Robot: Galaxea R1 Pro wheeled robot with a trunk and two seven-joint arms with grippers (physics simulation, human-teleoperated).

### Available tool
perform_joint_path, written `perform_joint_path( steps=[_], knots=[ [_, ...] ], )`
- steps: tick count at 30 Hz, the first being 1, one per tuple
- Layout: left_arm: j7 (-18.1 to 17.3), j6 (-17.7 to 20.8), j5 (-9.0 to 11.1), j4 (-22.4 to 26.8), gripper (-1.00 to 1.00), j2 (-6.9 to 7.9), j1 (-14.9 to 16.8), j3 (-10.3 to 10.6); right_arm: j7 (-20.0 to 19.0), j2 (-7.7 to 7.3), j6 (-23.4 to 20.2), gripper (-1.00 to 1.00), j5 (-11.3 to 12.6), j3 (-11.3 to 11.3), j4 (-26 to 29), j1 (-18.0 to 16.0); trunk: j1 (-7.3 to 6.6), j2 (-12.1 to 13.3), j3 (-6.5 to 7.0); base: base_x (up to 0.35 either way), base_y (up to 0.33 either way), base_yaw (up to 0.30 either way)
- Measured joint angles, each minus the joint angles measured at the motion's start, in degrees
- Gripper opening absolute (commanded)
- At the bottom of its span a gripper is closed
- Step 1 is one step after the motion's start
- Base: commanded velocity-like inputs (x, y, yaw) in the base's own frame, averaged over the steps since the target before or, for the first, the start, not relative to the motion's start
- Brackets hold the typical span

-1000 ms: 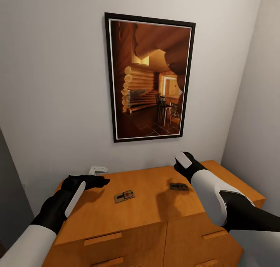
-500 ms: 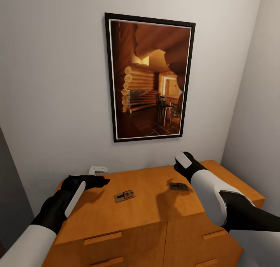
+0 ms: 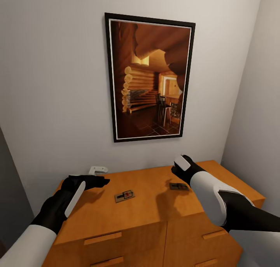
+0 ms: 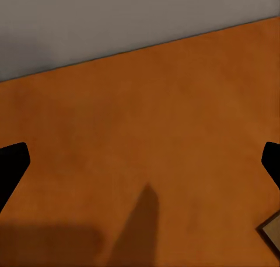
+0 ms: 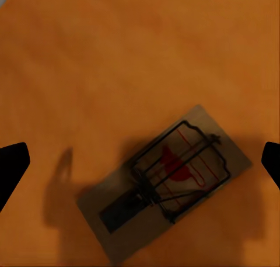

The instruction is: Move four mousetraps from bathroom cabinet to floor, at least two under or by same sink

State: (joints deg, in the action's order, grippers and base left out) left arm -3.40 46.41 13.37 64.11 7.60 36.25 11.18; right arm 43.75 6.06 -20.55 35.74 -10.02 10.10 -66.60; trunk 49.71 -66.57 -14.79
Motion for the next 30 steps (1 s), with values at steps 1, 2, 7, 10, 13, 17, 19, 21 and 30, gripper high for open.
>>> perform_joint_path(
  steps=[1,2,7,10,13,17,19,21,30],
  knots=[
    [0.00,-0.01,0.00,0.00,1.00,0.00,0.00,0.02,-0.16,-0.01,0.04,1.00,-0.04,0.00,-0.22,0.00,0.00,0.00,0.00,0.000,0.000,0.000],
    [0.00,0.00,0.00,0.00,1.00,0.00,0.00,0.03,-0.29,-0.01,0.08,1.00,-0.06,0.01,-0.40,0.00,0.00,0.00,0.00,0.000,0.000,0.000],
    [-0.01,0.03,0.00,0.00,1.00,0.00,0.00,0.07,-0.68,-0.10,0.09,1.00,-0.15,0.01,-0.92,0.00,0.00,0.00,0.00,0.000,0.000,0.000],
    [-0.01,0.03,0.00,0.00,1.00,0.00,0.00,0.06,-0.75,-0.20,0.03,1.00,-0.17,0.05,-0.99,0.00,0.00,0.00,0.00,0.000,0.000,0.000],
    [-0.01,0.04,0.00,0.00,1.00,0.00,-0.01,0.06,-0.81,-0.30,0.00,1.00,-0.20,0.08,-1.05,0.00,0.00,0.00,0.00,0.000,0.000,0.000],
    [-0.01,0.04,0.00,0.00,1.00,0.00,0.00,0.06,-0.86,-0.33,-0.03,1.00,-0.24,0.09,-1.03,0.00,0.00,0.00,0.00,0.000,0.000,0.000],
    [-0.01,0.04,0.00,0.00,1.00,0.00,-0.01,0.06,-0.87,-0.35,-0.03,1.00,-0.25,0.10,-1.03,0.00,0.00,0.00,0.00,0.000,0.000,0.000],
    [-0.01,0.04,0.00,0.00,1.00,0.00,-0.01,0.07,-0.90,-0.39,-0.04,1.00,-0.26,0.10,-1.02,0.00,0.00,0.00,0.00,0.000,0.000,0.000],
    [-0.01,0.04,0.00,0.00,1.00,0.00,0.00,0.08,-0.99,-0.34,0.03,1.00,-0.34,0.21,-1.02,0.00,0.00,0.00,0.00,0.000,0.000,0.000]
  ],
)
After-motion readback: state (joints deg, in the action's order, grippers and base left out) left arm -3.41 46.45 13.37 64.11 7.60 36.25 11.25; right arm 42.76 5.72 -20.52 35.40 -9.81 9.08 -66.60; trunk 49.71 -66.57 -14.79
